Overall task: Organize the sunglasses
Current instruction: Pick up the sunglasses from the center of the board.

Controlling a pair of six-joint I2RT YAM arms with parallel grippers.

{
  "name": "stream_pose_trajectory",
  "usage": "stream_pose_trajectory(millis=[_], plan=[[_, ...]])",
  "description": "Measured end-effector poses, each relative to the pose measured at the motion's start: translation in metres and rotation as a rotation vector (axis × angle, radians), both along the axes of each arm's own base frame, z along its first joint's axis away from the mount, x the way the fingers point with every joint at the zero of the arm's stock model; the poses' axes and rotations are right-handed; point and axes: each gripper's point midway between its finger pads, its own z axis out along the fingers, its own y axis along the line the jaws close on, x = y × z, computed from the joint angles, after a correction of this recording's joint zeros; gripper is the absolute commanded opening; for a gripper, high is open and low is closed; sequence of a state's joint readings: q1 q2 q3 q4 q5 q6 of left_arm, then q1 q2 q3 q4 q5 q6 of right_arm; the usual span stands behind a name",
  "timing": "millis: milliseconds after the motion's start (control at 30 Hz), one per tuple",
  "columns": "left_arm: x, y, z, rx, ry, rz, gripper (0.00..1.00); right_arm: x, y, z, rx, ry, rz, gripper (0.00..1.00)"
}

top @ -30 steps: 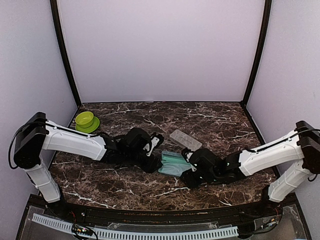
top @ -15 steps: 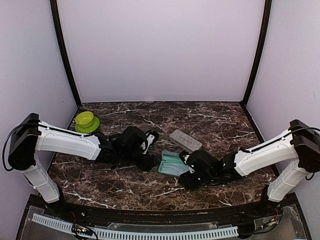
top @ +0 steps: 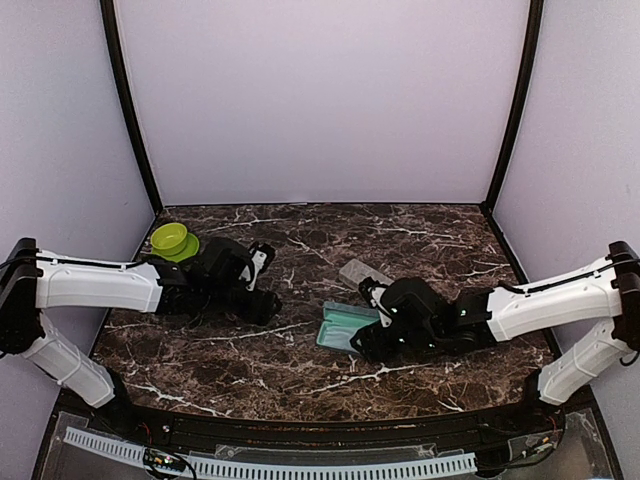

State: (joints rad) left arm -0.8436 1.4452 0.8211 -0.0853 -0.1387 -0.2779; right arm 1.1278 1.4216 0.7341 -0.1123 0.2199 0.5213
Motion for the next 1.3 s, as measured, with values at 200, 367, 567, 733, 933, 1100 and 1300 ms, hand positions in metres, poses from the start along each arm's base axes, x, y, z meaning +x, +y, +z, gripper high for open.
stream_pose_trajectory(millis=[200,367,567,733,933,1100,1300], plan=[[0.007,0.025,-0.007,0.02,0.03,0.055,0.71,0.004,-0.003,0.0,0.001,-0.002,-0.022,0.68],[0.018,0.069,-0.003,0.013,0.037,0.161,0.71,0.006,0.001,0.002,0.003,0.0,-0.019,0.68],[0.022,0.09,-0.003,0.002,0.052,0.214,0.71,0.007,0.01,0.002,0.009,0.003,0.0,0.68],[0.04,0.11,-0.008,0.014,0.075,0.262,0.7,0.005,0.015,-0.006,0.004,0.021,0.022,0.68],[0.074,0.139,-0.021,0.032,0.115,0.345,0.66,0.004,0.022,-0.007,0.004,0.029,0.049,0.68],[0.109,0.136,-0.026,0.102,0.114,0.335,0.67,0.004,0.027,-0.003,0.009,0.021,0.075,0.68],[0.146,0.132,-0.042,0.203,0.145,0.303,0.69,0.004,0.027,0.0,0.008,0.012,0.087,0.69]])
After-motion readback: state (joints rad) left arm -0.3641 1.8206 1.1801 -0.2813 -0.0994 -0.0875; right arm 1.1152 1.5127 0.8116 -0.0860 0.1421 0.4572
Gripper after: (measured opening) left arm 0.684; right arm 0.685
